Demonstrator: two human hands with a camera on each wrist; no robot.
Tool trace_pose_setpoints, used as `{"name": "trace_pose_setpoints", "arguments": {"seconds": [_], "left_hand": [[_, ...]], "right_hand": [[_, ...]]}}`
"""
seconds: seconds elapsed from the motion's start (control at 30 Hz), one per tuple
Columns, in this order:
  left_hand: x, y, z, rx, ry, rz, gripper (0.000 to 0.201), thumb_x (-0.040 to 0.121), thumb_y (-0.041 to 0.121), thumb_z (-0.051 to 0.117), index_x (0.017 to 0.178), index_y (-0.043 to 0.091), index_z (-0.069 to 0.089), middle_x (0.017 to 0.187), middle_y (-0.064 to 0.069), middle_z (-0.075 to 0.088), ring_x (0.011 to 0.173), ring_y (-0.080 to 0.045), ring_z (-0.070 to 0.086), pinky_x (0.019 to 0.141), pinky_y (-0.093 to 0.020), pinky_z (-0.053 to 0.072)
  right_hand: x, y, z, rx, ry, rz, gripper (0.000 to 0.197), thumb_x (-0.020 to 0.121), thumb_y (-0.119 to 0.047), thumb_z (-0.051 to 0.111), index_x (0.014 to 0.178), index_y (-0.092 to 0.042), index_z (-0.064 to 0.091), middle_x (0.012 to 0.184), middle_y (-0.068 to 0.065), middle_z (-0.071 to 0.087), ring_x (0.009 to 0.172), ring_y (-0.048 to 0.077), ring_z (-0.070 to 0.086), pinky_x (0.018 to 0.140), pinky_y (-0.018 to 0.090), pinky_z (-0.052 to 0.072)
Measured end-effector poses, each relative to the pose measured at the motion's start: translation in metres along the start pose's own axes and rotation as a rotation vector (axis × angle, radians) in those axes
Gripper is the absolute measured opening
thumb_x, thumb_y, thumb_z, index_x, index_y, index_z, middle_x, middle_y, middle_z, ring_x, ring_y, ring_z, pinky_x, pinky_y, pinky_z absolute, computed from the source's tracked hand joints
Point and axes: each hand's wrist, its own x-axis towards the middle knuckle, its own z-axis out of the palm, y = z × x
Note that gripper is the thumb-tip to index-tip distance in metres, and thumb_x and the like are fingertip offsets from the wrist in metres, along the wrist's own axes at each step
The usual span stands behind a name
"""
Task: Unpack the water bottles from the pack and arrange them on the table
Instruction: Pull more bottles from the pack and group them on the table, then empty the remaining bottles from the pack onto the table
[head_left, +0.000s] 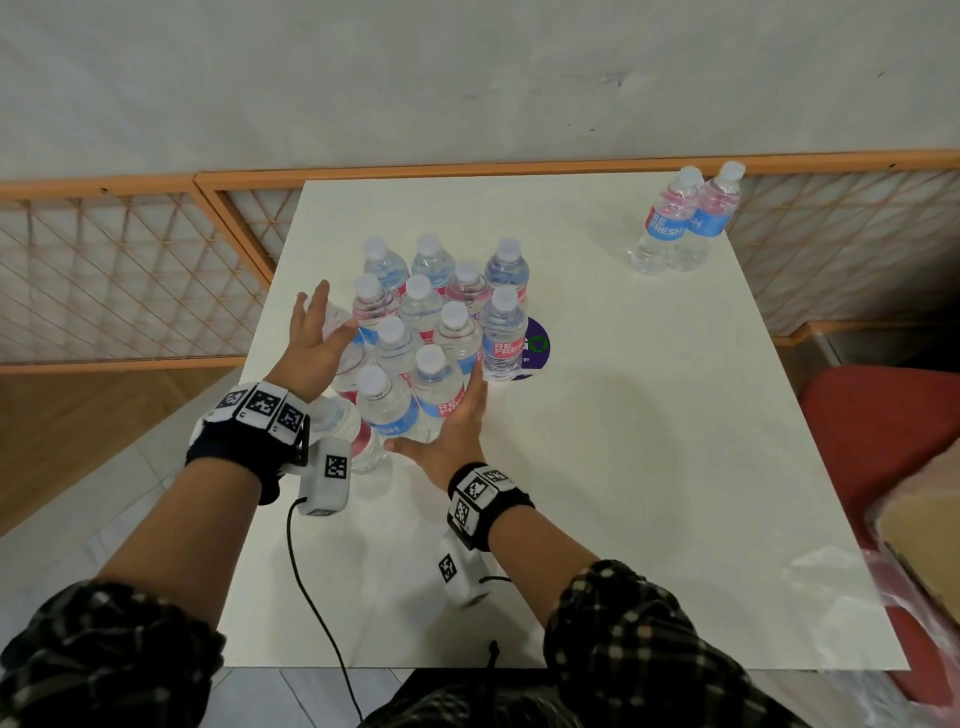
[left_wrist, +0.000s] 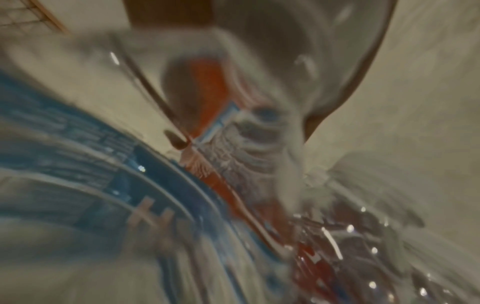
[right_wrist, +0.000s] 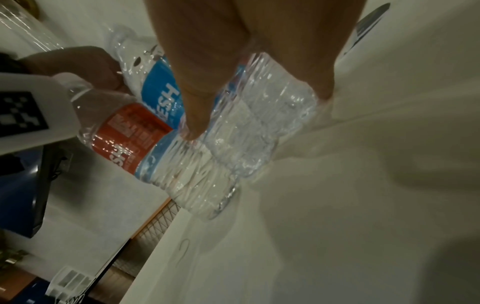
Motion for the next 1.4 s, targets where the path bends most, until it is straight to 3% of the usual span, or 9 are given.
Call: {"name": "trace_pose_setpoints", "arguments": {"seconds": [0.23,0.33,0.47,0.77,0.9,1.07,1.2,1.3,1.4], "left_hand": [[-0.002,0.008,-0.008,0.133,0.015,-0.027,0.057,0.099,0.038,0.039,0.150,0.029,0.016,0.160,0.000,-0.003,0.147,-0.014,-0.004,0.119,-0.036,0.002],[-0.011,0.029,-0.012,0.304,0.066,0.037,0.052,0.097,0.040,0.043,0.146,0.023,0.033,0.159,-0.006,0.008,0.147,-0.023,0.006,0.120,-0.043,0.010],[-0.040,0.078,0.008,0.388,0.008,0.306,0.044,0.095,0.035,0.050,0.133,0.012,0.052,0.144,-0.012,0.042,0.135,-0.026,0.036,0.105,-0.031,0.028],[-0.068,0.138,0.185,0.576,-0.495,0.472,0.036,0.097,0.033,0.047,0.125,0.014,0.058,0.126,-0.005,0.062,0.117,-0.024,0.056,0.100,-0.029,0.040],[-0.097,0.172,0.281,0.651,-0.687,0.612,0.035,0.096,0.032,0.048,0.125,0.016,0.058,0.130,-0.006,0.059,0.119,-0.023,0.054,0.101,-0.028,0.038],[-0.147,0.235,0.390,0.691,-0.835,0.849,0.029,0.094,0.031,0.053,0.121,0.027,0.063,0.153,-0.008,0.027,0.139,-0.028,0.030,0.113,-0.034,0.027],[-0.177,0.289,0.452,0.730,-0.866,1.000,0.043,0.091,0.031,0.053,0.134,0.033,0.050,0.160,-0.004,0.002,0.146,-0.031,0.008,0.117,-0.046,0.020],[-0.190,0.316,0.477,0.665,-0.810,1.042,0.054,0.092,0.032,0.053,0.143,0.024,0.038,0.159,-0.003,0.005,0.144,-0.029,0.019,0.115,-0.044,0.027],[-0.194,0.326,0.486,0.568,-0.725,1.043,0.044,0.092,0.030,0.053,0.134,0.018,0.046,0.157,0.001,0.019,0.138,-0.023,0.034,0.109,-0.042,0.036]], "right_hand": [[-0.008,0.010,-0.036,-0.151,-0.146,0.009,0.135,0.055,-0.032,0.088,0.150,-0.026,-0.008,0.158,0.001,0.002,0.147,0.021,0.000,0.119,0.044,0.009],[-0.020,0.011,-0.072,-0.193,-0.239,0.051,0.094,0.075,-0.021,0.077,0.149,-0.021,0.019,0.154,0.004,0.024,0.142,0.019,0.022,0.117,0.035,0.022],[-0.039,0.021,-0.129,-0.214,-0.263,0.101,0.047,0.083,-0.013,0.070,0.127,-0.014,0.056,0.127,0.006,0.058,0.117,0.020,0.054,0.104,0.030,0.041],[-0.104,0.049,-0.306,-0.331,0.101,0.260,0.015,0.089,-0.018,0.062,0.100,-0.011,0.069,0.102,0.000,0.070,0.091,0.008,0.060,0.080,0.014,0.040],[-0.140,0.073,-0.379,-0.481,0.158,0.400,0.015,0.089,-0.021,0.060,0.094,-0.012,0.070,0.096,0.002,0.070,0.090,0.016,0.062,0.082,0.025,0.048],[-0.168,0.095,-0.456,-0.493,0.259,0.517,0.014,0.089,-0.021,0.057,0.090,-0.014,0.069,0.089,0.003,0.066,0.083,0.019,0.057,0.071,0.024,0.040],[-0.177,0.103,-0.514,-0.413,0.380,0.549,0.026,0.090,-0.015,0.058,0.116,-0.012,0.062,0.118,0.003,0.062,0.098,0.017,0.058,0.083,0.023,0.043],[-0.175,0.106,-0.549,-0.343,0.505,0.606,0.046,0.091,-0.024,0.058,0.135,-0.018,0.046,0.130,0.003,0.054,0.115,0.024,0.056,0.097,0.030,0.044],[-0.165,0.102,-0.579,-0.533,0.445,0.694,0.048,0.095,-0.036,0.047,0.139,-0.018,0.043,0.144,0.008,0.045,0.131,0.028,0.044,0.107,0.032,0.032]]}}
